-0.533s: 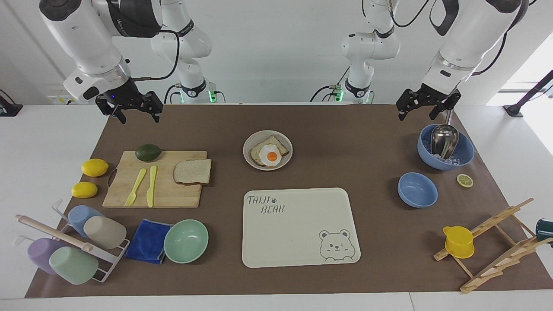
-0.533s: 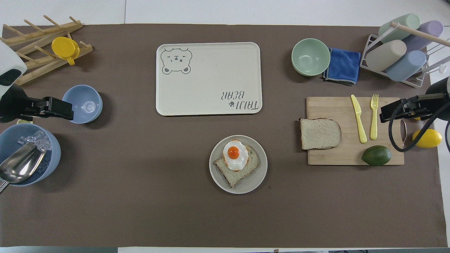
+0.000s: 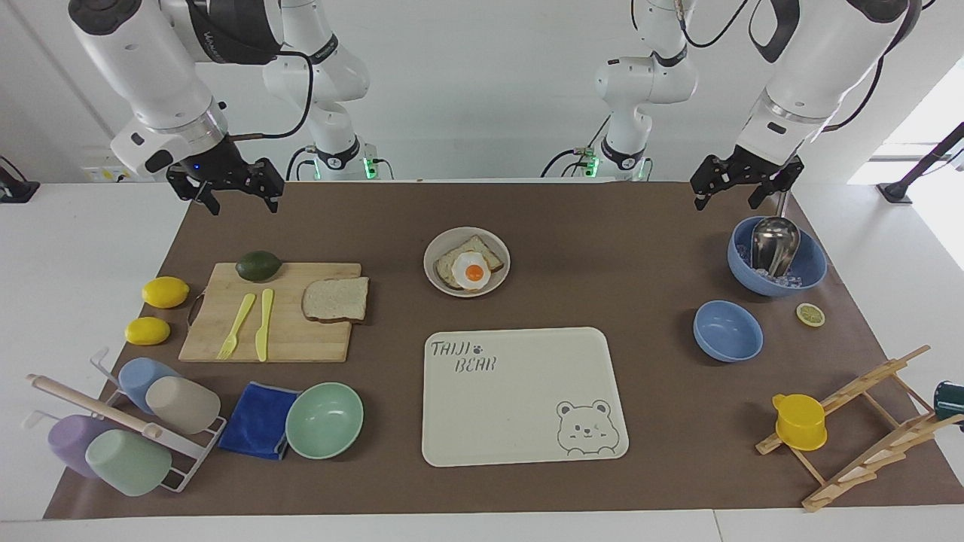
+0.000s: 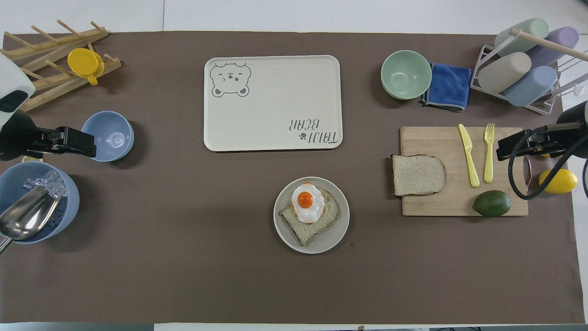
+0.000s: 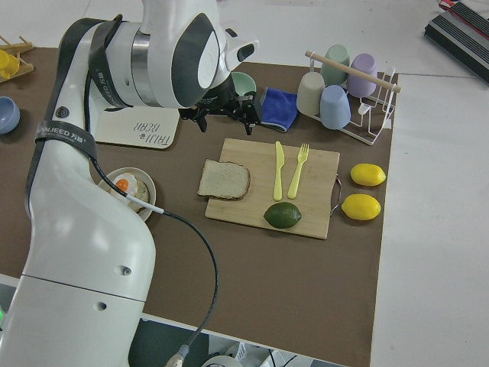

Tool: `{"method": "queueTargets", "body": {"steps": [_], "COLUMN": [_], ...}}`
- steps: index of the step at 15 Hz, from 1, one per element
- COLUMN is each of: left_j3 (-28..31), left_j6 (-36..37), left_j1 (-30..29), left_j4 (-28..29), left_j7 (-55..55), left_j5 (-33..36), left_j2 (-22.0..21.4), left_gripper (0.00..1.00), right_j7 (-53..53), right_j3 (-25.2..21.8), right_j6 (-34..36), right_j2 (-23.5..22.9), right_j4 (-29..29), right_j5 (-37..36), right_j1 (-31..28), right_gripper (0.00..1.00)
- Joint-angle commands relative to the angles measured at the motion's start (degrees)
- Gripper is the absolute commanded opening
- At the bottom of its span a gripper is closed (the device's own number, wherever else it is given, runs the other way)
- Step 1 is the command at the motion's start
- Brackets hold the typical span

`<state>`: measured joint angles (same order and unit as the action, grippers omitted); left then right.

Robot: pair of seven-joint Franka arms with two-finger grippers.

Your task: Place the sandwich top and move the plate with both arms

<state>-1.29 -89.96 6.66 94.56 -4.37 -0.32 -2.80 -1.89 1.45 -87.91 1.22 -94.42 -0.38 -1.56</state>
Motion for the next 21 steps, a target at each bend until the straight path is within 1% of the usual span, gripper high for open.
{"method": "queueTargets", "body": {"steps": [1,4,5,6,8,9,10,13,14,16,18,19,21], "left_j3": [0.2,0.2,0.2,0.2,0.2,0.2,0.2,0.2,0.2,0.2,0.2,0.2,0.2], "left_j6": [0.1,0.1,0.1,0.1,0.1,0.1,0.1,0.1,0.2,0.1,0.2,0.2,0.2], "left_j1": [-0.1,-0.1,-0.1,-0.1,-0.1,-0.1,-0.1,-0.1,-0.1,-0.1,-0.1,-0.1,-0.1], "left_j4": [0.8,0.8,0.8,0.8,0.8,0.8,0.8,0.8,0.8,0.8,0.8,0.8,0.8], "left_j7": [0.0,0.0,0.0,0.0,0.0,0.0,0.0,0.0,0.0,-0.1,0.0,0.0,-0.1], "left_j5": [-0.5,-0.5,-0.5,-0.5,-0.5,-0.5,-0.5,-0.5,-0.5,-0.5,-0.5,-0.5,-0.5], "left_j2": [-0.9,-0.9,-0.9,-0.9,-0.9,-0.9,-0.9,-0.9,-0.9,-0.9,-1.0,-0.9,-0.9], "left_gripper": [1.00,1.00,1.00,1.00,1.00,1.00,1.00,1.00,1.00,1.00,1.00,1.00,1.00], "right_j7": [-0.8,-1.5,-1.9,-1.7,-0.3,2.4,6.2,17.2,20.5,25.5,29.9,33.3,34.8], "right_j3": [0.1,0.3,0.9,1.0,1.0,1.0,1.0,1.0,1.0,1.0,1.0,1.0,1.0], "right_j6": [-0.2,0.4,0.2,-0.7,-5.3,-7.3,-8.8,-14.4,-16.7,-19.6,-21.8,-24.1,-25.8], "right_j2": [1.0,1.1,1.2,1.4,1.5,1.1,-0.1,-8.0,-10.6,-13.5,-15.9,-16.7,-18.6], "right_j4": [-0.4,-0.8,-1.0,-1.4,-3.0,-4.2,-4.4,-4.0,-4.0,-4.9,-9.2,-12.1,-14.1], "right_j5": [0.2,0.4,1.2,1.3,0.3,-1.0,-3.7,-7.8,-11.3,-14.5,-16.3,-19.1,-26.6], "right_j1": [-0.2,0.1,1.3,3.0,6.8,9.6,12.8,20.1,22.1,24.3,25.4,25.7,25.1], "right_gripper": [1.00,1.00,1.00,1.00,1.00,1.00,1.00,1.00,1.00,1.00,1.00,1.00,1.00]}}
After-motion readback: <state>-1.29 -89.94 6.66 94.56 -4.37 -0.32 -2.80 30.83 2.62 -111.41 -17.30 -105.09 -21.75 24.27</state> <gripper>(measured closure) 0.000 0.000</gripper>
